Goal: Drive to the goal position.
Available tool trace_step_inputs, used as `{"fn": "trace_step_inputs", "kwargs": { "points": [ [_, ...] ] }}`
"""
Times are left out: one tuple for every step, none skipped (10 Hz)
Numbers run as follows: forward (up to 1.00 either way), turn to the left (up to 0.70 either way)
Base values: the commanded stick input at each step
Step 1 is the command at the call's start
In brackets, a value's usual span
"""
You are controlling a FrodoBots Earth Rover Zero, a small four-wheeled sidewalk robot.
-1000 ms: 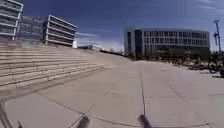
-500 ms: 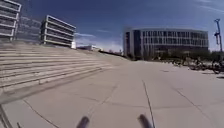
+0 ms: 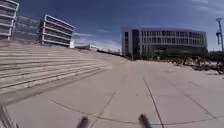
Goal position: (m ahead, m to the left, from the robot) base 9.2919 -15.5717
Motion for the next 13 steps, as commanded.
{"fn": "trace_step_inputs", "kwargs": {
  "points": [
    [0.7,0.0],
    [0.7,0.0],
    [0.7,0.0],
    [0.7,0.0],
    [0.7,0.0],
    [0.7,0.0],
    [0.7,0.0],
    [0.7,0.0],
    [0.7,0.0],
    [0.7,-0.35],
    [0.7,-0.35],
    [0.7,-0.24],
    [0.7,0.0]
  ]
}}
